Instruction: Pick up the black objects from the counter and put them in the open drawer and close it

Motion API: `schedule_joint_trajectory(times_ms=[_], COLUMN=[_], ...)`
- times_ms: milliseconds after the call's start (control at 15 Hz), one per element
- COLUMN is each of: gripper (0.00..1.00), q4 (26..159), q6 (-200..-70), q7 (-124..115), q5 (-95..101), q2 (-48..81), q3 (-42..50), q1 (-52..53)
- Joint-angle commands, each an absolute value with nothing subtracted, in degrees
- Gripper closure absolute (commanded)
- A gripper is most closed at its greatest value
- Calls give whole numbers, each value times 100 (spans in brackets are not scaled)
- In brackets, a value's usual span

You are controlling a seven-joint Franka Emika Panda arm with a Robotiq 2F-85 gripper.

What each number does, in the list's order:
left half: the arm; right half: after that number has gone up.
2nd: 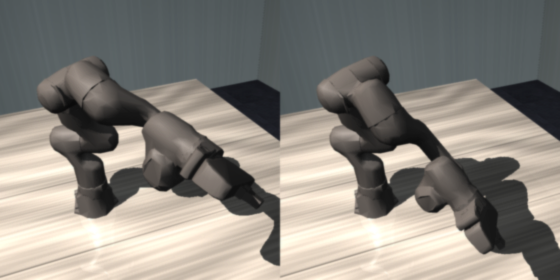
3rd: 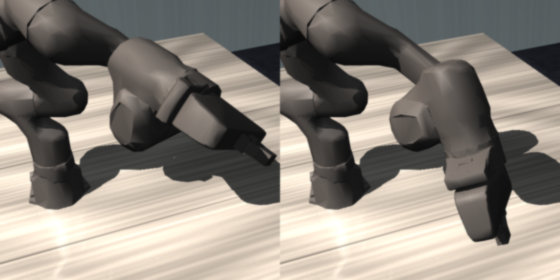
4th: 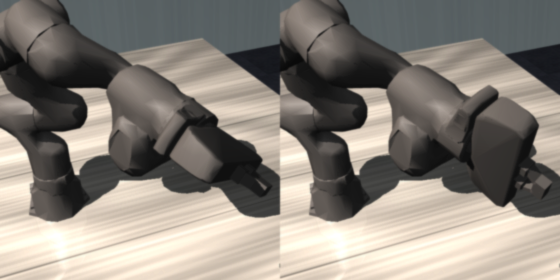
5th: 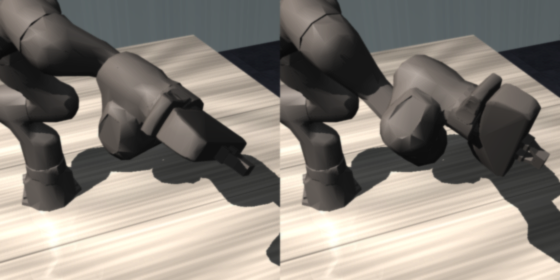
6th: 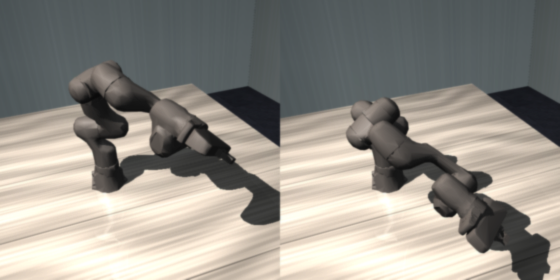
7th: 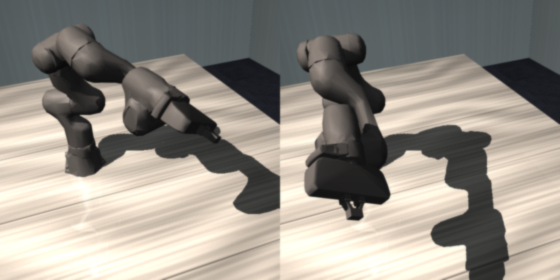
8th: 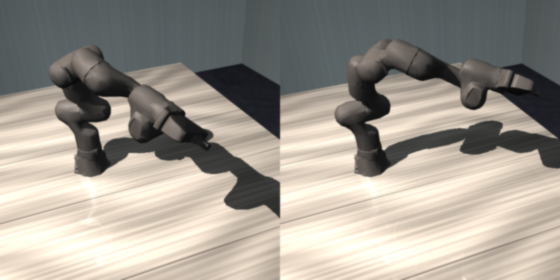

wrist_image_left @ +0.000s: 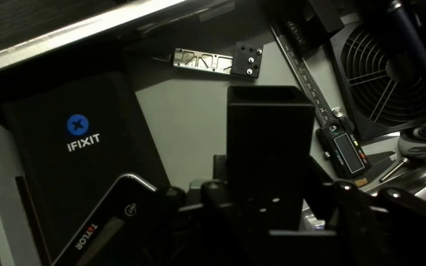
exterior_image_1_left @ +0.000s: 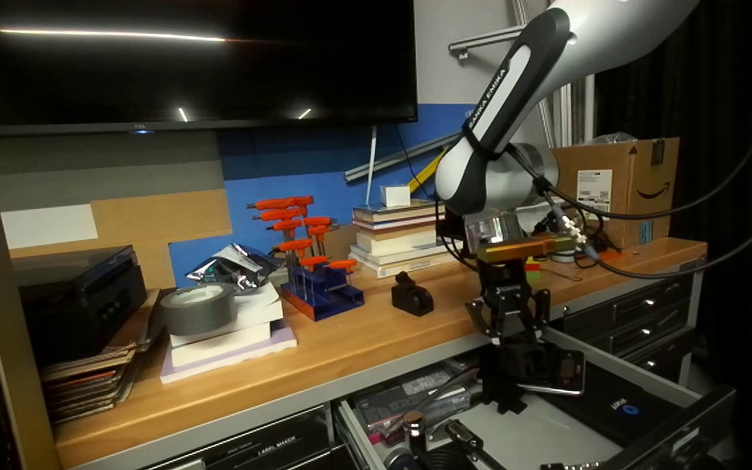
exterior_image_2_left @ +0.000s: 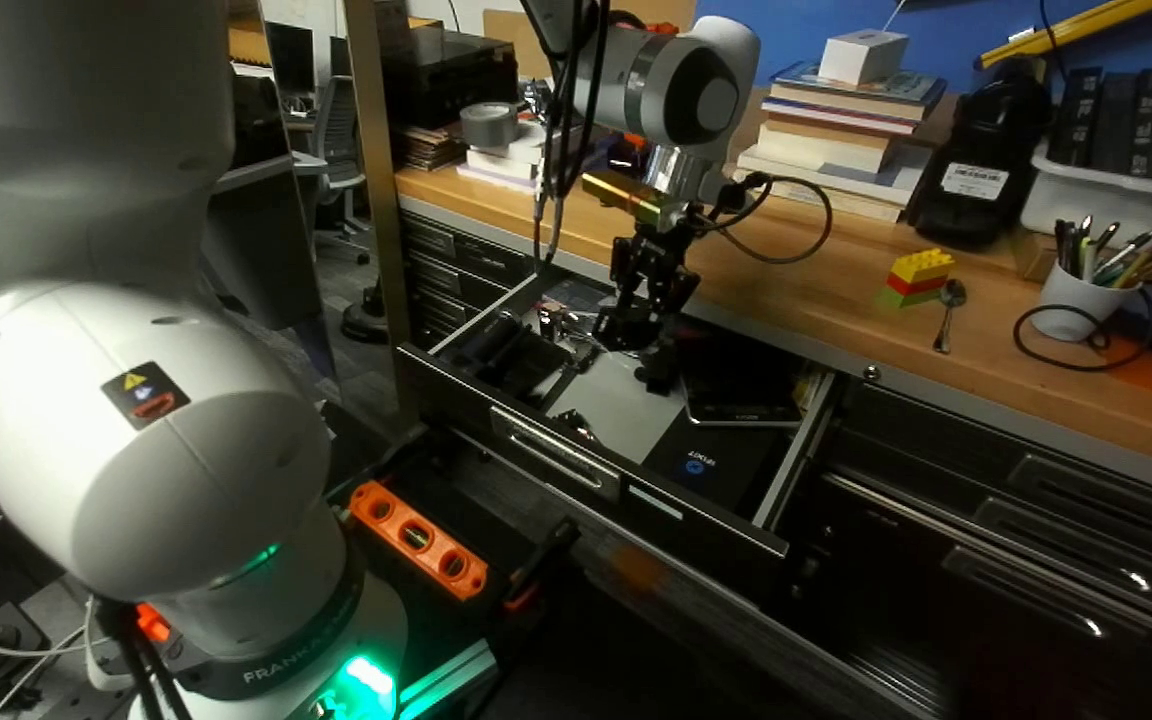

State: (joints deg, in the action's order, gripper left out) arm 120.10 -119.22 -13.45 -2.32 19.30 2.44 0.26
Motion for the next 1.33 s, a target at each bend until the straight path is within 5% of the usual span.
schedule_joint_trajectory(times_ms=[0, 1067, 1133, 1267], gripper=[74, 74, 37, 16], q4=[12403, 12785, 12794, 12839], q6=[-12533, -13405, -13388, -13328], q7=[-1309, -795, -790, -741], q5=[-455, -822, -847, -853], q2=[1816, 2405, 2417, 2355], q3=[289, 369, 358, 329], q1=[-91, -649, -647, -615])
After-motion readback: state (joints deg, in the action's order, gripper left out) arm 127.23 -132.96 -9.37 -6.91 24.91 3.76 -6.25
